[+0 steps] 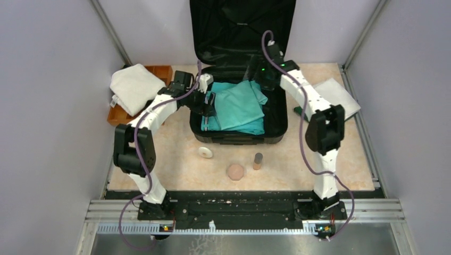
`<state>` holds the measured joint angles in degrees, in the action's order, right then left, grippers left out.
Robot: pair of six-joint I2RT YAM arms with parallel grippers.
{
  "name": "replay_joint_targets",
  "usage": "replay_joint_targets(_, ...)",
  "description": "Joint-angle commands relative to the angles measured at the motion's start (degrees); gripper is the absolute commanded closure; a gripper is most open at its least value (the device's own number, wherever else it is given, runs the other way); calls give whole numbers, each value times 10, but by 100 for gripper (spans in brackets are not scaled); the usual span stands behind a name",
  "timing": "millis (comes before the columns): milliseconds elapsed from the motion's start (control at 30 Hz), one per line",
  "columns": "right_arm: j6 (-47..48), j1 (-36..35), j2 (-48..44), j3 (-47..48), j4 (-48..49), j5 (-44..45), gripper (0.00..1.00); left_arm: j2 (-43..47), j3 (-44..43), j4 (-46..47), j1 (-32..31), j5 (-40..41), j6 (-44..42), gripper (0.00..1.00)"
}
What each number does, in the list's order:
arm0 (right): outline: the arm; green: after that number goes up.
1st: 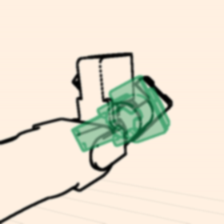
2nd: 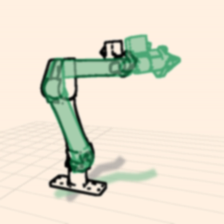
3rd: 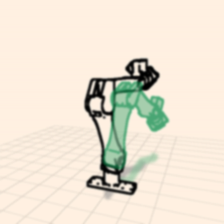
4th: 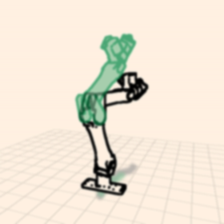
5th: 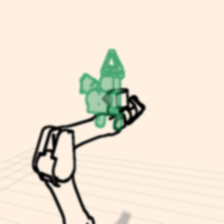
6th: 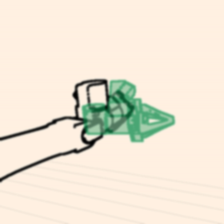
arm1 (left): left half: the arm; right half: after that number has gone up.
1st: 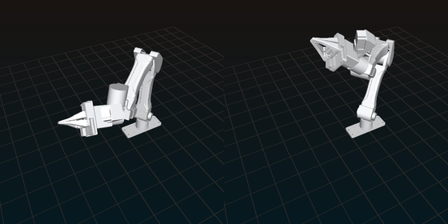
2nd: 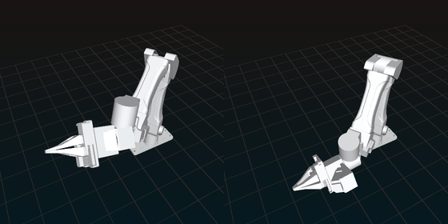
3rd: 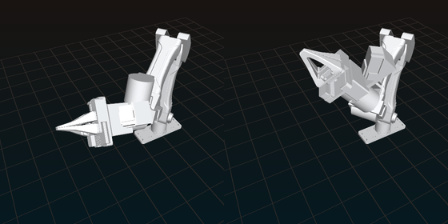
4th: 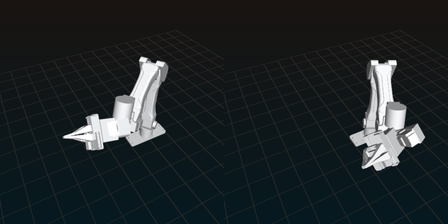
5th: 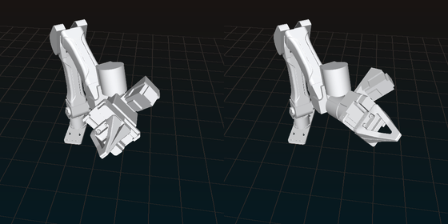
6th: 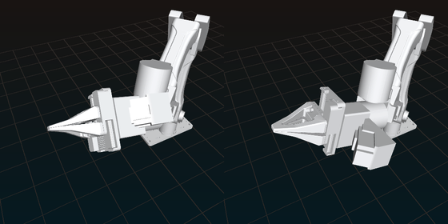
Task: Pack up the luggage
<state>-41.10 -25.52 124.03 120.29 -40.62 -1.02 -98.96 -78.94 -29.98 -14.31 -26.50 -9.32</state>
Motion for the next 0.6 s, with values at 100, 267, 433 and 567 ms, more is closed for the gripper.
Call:
replay_joint_targets(100,75,31,-161,-244,93,-2,18,-58,-30,25,-10,-69,60,18)
replay_joint_targets(267,74,37,-191,-331,150,-46,27,-96,-61,36,-12,-80,115,23)
replay_joint_targets(433,73,37,-191,-354,165,-70,39,-143,-88,44,-12,-55,154,47)
replay_joint_targets(567,71,37,-190,-371,180,-87,50,-157,-99,44,-13,-45,166,70)
